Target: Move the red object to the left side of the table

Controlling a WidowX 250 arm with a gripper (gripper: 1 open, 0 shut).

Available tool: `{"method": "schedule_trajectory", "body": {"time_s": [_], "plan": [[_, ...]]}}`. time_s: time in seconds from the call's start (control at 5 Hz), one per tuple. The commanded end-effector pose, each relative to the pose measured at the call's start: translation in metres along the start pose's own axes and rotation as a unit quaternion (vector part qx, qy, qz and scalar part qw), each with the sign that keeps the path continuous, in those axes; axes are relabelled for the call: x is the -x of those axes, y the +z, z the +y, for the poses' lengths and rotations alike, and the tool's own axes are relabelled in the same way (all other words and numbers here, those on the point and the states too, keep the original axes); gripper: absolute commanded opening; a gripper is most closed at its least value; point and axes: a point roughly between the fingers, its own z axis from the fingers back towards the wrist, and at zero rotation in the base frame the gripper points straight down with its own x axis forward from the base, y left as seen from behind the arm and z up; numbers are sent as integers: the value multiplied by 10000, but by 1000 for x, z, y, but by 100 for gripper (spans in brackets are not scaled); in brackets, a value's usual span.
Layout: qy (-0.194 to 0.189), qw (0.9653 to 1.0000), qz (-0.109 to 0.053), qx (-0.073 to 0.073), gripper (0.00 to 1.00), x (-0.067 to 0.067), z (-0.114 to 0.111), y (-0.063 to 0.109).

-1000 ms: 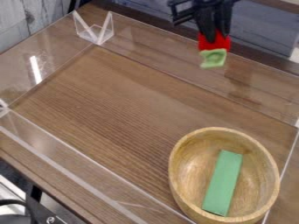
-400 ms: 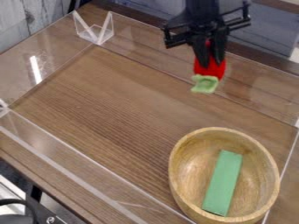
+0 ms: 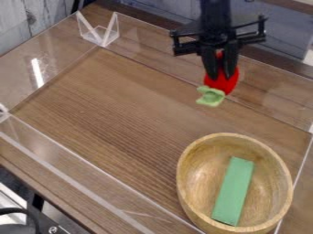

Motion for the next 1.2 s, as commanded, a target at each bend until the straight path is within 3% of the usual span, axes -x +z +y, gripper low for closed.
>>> {"method": "schedule_trajectory", "body": {"time_s": [0.0, 0.4, 0.8, 1.0], "plan": [[-271, 9993, -254, 87, 0, -12, 12, 18], [8, 9987, -506, -59, 0, -20, 17, 20], [-407, 9978, -520, -65, 0, 0, -16, 38], [-343, 9977, -574, -124, 0, -1, -9, 42]]}}
